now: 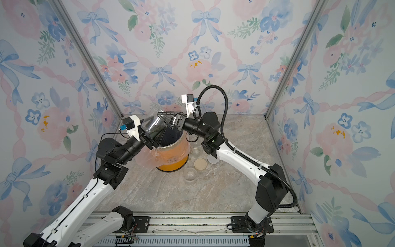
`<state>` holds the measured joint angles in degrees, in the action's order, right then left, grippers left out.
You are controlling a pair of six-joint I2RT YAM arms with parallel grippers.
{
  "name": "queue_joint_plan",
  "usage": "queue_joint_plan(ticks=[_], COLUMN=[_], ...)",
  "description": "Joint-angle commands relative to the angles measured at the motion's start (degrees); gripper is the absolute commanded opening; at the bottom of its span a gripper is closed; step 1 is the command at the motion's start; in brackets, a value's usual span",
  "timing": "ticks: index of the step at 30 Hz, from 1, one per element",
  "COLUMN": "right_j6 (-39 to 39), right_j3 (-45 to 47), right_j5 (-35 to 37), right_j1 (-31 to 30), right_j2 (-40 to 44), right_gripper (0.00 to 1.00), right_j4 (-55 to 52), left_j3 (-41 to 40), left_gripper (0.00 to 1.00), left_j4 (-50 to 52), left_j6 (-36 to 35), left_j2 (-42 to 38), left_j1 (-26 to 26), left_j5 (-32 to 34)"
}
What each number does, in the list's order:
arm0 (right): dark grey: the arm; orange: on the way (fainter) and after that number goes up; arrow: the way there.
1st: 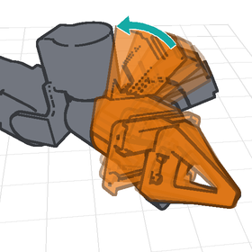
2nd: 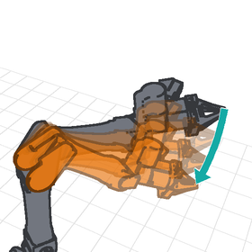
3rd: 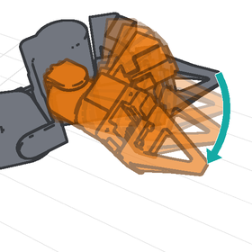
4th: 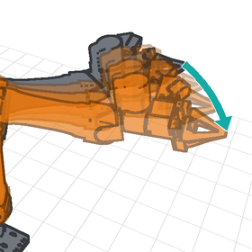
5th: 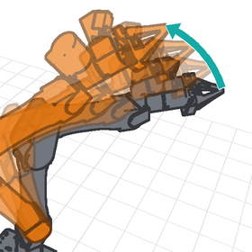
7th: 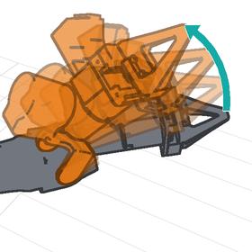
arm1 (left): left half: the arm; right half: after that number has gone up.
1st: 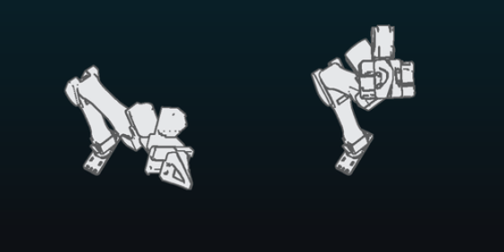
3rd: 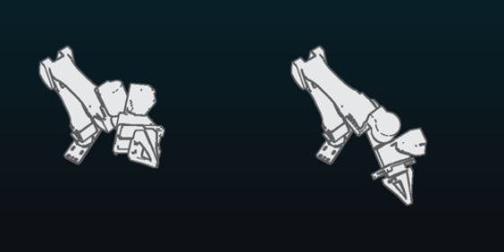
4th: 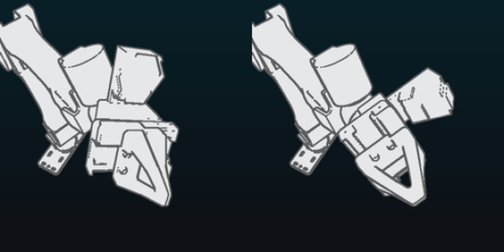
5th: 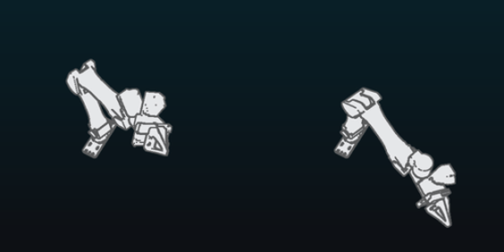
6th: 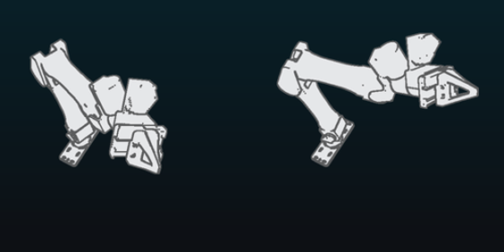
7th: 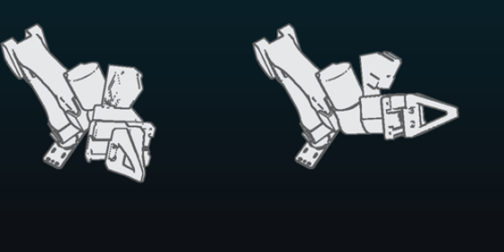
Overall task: Empty moldy tea leaves from jars
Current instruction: Pour the moldy tea leaves from the jar into the trash bin.
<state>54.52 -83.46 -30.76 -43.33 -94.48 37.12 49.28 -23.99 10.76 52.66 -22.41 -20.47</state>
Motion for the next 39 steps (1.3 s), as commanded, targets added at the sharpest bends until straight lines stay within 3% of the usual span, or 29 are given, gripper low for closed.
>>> queue_joint_plan(ticks=[1, 9, 23, 30, 36, 39], right_j6=[1.1, 2.13, 2.1, 2.61, 2.78, 3.3], right_j3=[-3.54, -6.14, -6.63, -6.84, -5.64, -4.71], right_j5=[-0.57, -0.86, -0.89, -0.78, -0.88, -0.86], right_j1=[-0.7, -1.51, -1.5, -1.39, -1.27, -1.32], right_j2=[-2.25, -4.85, -4.67, -4.14, -2.8, -1.91], right_gripper=[0.97, 1.0, 0.82, 0.81, 0.8, 0.8], right_j4=[1.46, 1.3, 0.49, -0.1, -0.71, -0.13], left_j3=[-0.15, -0.06, -0.23, -1.6, -3.36, -4.81], left_gripper=[0.24, 0.24, 0.31, 0.56, 0.9, 0.98], left_j4=[-1.95, -2.03, -1.97, -3.0, -6.67, -9.88], left_j6=[0.57, 0.66, 0.84, -1.24, -2.94, -3.49], left_j2=[-0.52, -0.06, 0.43, -0.76, -1.93, -2.38], left_j1=[0.27, 0.27, 0.27, 0.26, 0.26, 0.22], left_j5=[-1.06, -1.97, -1.97, -1.86, -4.4, -4.38])
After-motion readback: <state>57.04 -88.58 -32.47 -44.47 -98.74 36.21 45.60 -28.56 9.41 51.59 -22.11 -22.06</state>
